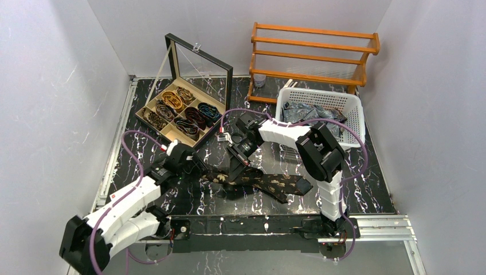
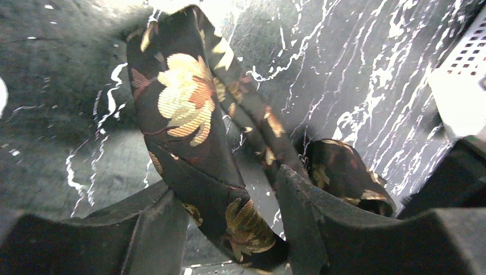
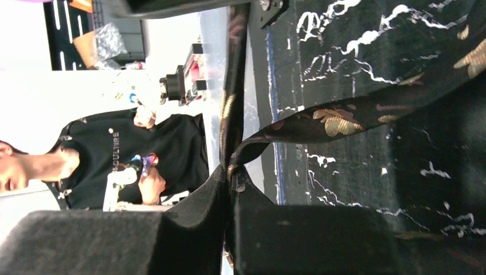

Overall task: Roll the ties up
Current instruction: Flatten out the tie at the center of the board.

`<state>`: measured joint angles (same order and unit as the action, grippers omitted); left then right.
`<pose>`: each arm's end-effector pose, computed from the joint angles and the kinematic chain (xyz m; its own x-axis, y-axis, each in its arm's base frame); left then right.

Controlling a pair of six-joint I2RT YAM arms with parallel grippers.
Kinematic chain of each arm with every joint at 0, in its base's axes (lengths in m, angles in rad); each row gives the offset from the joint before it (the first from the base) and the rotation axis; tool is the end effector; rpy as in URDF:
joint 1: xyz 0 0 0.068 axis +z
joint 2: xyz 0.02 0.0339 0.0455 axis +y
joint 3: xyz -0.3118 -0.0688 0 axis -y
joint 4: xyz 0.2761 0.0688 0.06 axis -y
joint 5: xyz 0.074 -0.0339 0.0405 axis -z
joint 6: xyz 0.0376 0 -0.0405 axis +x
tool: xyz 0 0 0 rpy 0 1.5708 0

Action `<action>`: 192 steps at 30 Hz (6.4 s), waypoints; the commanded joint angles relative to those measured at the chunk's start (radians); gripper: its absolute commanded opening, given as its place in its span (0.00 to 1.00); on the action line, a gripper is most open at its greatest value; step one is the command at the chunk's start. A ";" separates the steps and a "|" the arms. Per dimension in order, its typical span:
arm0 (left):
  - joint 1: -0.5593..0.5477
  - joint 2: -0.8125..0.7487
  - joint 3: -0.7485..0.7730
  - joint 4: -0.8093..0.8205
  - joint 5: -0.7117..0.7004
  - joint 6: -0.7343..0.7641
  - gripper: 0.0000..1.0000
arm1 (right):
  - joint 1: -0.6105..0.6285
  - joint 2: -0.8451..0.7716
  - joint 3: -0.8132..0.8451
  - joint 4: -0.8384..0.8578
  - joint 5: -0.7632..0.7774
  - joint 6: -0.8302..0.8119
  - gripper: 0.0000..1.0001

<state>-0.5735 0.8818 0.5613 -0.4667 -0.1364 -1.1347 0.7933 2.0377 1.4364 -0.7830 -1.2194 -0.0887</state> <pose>0.1550 -0.0940 0.2453 -0.6655 -0.6392 -0.3855 -0.3463 0.7219 -0.5991 0.2822 0.3370 0.1998 -0.6541 -0.7080 -0.2664 -0.4270 0.0549 0.9026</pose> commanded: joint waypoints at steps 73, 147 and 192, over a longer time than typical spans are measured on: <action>0.328 0.128 -0.139 0.288 0.113 0.562 0.60 | -0.179 -0.948 -0.836 0.231 1.153 0.904 0.86; 0.330 -0.315 0.262 -0.517 0.130 -0.378 0.00 | 0.706 -0.134 -0.587 2.118 1.748 -0.535 0.96; 0.330 -0.216 0.477 -0.566 -0.212 0.098 0.98 | 0.197 -0.492 -0.291 0.705 0.103 0.092 0.01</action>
<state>-0.2497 0.6651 0.9955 -0.9623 -0.2119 -1.1515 1.0058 1.5463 0.9710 0.2577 -0.7063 0.0093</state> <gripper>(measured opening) 0.982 0.044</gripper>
